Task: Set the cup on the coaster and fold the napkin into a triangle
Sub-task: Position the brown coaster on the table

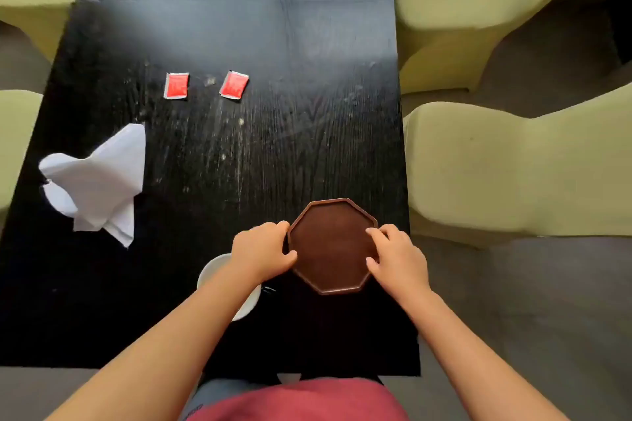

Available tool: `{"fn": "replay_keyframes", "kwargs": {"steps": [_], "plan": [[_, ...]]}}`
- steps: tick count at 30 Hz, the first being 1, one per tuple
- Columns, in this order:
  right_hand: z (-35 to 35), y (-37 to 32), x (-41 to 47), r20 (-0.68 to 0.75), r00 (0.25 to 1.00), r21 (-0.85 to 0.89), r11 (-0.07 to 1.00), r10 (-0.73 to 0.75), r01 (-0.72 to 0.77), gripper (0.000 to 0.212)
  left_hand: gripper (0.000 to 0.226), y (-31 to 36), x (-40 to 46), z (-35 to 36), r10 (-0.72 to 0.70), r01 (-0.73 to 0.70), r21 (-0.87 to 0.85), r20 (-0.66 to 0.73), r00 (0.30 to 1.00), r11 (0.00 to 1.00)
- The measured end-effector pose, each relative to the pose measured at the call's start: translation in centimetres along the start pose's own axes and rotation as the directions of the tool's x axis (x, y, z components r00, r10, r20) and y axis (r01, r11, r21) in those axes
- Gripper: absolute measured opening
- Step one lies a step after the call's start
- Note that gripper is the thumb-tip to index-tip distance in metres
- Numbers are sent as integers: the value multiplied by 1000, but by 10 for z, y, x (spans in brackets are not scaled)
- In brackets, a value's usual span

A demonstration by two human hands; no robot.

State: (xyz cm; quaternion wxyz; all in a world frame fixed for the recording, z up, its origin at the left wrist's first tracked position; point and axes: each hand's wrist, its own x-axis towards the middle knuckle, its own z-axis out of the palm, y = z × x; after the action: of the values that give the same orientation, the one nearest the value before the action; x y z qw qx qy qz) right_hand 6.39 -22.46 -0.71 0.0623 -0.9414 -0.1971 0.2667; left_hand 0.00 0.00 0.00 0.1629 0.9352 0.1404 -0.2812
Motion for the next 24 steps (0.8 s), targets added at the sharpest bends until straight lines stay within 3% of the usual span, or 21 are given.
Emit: {"fn": "replay_keyframes", "kwargs": {"steps": [3, 5, 12, 15, 19, 24], "plan": [[10, 4, 3, 45, 997, 60, 996, 63, -66, 67, 31, 2, 8, 11, -83, 83, 2, 40, 996, 997], [16, 2, 6, 47, 990, 115, 984, 134, -139, 70, 33, 8, 12, 19, -165, 172, -102, 74, 984, 980], [25, -15, 16, -12, 929, 334, 877, 369, -344, 50, 39, 25, 20, 33, -364, 362, -465, 88, 927, 808], [24, -14, 24, -20, 906, 393, 836, 424, -383, 44, 30, 19, 20, 36, -426, 417, -562, 124, 896, 715], [24, -11, 36, -34, 903, 472, 804, 428, -362, 39, 23, 11, 27, 36, -473, 399, -648, 68, 879, 649], [18, -13, 58, -93, 902, 582, 758, 421, -294, 35, 31, 5, 43, 22, -476, 288, -764, -29, 879, 578]]}}
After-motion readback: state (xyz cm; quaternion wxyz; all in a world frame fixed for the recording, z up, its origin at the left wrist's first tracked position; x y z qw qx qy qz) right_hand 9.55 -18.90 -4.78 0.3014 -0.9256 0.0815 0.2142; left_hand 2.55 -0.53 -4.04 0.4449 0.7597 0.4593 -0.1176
